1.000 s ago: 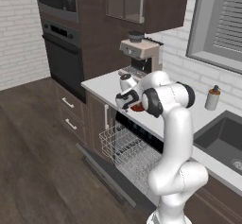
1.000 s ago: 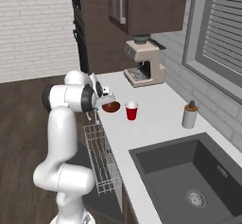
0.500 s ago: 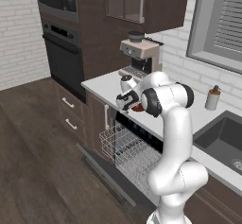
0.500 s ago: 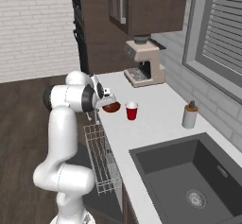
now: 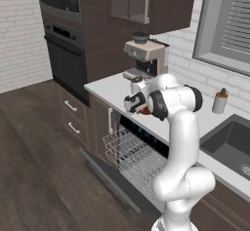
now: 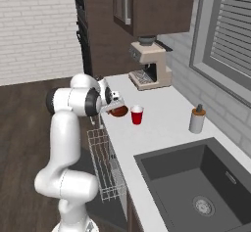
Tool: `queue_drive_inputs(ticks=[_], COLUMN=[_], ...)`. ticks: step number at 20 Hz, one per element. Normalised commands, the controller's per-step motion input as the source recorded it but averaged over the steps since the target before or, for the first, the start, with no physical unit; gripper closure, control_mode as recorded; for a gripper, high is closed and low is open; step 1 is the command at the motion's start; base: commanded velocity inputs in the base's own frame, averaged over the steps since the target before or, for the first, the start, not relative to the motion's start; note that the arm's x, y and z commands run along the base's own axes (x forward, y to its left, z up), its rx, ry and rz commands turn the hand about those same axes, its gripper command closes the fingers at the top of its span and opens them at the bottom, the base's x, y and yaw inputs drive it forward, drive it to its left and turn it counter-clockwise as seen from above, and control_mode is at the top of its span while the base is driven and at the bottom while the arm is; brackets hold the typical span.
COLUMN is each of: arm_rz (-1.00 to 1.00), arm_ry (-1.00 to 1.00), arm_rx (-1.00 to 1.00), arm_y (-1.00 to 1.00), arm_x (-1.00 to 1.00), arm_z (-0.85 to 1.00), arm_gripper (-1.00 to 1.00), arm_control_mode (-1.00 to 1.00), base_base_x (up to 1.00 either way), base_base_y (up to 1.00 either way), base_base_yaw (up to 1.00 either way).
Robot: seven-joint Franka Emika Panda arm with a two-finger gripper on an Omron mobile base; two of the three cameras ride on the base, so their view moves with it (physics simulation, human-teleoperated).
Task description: Pick up the cup and bowl from the counter, place them in the dishwasher, and close the dishwasher door.
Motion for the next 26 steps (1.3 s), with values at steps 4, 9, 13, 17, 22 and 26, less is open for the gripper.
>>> queue_drive_inputs(ticks=[4, 9, 13, 17, 22, 26], arm_rz=[0.06, 0.03, 0.05, 0.00, -0.01, -0.05], arm_ry=[-0.04, 0.00, 0.00, 0.03, 0.01, 0.00], arm_rx=[0.05, 0.00, 0.00, 0.00, 0.00, 0.01], arm_y=[-0.41, 0.84, 1.00, 0.89, 0.39, -0.08], arm_x=[0.00, 0.00, -0.17, -0.79, -1.00, -1.00], arm_z=[-0.01, 0.00, 0.14, 0.38, 0.13, -0.28], arm_gripper=[1.00, 1.00, 1.00, 1.00, 1.00, 1.00], arm_control_mode=[-1.00, -1.00, -1.00, -1.00, -1.00, -1.00], base_base_x=[0.00, 0.00, 0.00, 0.00, 0.00, 0.00], base_base_y=[0.00, 0.00, 0.00, 0.00, 0.00, 0.00], base_base_yaw=[0.00, 0.00, 0.00, 0.00, 0.00, 0.00])
